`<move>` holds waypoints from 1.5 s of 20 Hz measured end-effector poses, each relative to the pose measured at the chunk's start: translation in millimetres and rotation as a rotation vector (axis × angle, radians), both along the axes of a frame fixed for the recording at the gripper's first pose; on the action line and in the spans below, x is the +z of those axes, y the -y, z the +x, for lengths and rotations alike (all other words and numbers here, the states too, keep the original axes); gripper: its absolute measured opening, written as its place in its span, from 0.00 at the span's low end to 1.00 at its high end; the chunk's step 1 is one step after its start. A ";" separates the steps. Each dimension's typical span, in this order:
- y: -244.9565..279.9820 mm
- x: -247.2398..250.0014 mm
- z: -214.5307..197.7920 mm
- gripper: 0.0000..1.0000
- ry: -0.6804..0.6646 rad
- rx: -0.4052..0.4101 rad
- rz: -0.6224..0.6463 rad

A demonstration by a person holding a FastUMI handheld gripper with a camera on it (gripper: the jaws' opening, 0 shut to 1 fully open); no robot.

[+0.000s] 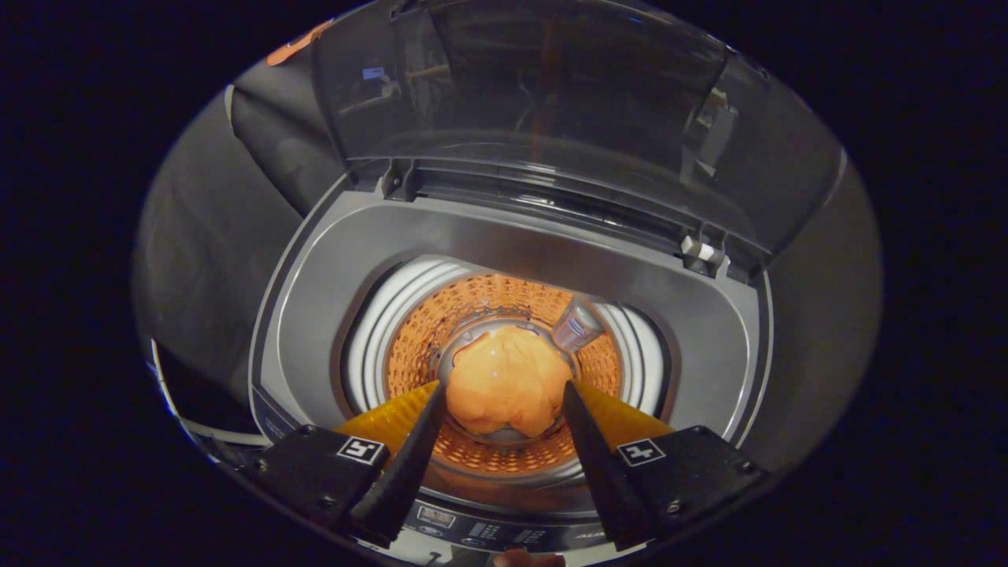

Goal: Put the clothes into the washing machine and then close the washing machine lid.

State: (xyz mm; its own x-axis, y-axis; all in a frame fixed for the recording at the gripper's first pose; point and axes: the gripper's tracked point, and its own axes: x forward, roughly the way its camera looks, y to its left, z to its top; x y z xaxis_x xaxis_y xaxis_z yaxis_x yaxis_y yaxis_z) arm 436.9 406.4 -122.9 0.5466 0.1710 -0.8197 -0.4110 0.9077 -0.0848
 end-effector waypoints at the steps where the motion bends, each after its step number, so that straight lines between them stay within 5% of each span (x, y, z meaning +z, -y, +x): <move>1: 1.6 1.9 -1.2 0.92 0.007 0.006 -0.008; 10: 5.9 73.3 -6.3 0.92 0.151 0.070 -0.041; 23: 21.2 294.4 -0.4 0.93 0.423 0.025 0.042; 30: 11.1 325.6 15.7 0.93 0.449 0.024 0.101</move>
State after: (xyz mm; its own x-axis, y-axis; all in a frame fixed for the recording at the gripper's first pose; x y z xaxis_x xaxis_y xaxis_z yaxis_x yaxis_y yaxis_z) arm 452.7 395.4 202.7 0.8385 0.2549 -0.4817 -0.3752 0.9110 -0.1711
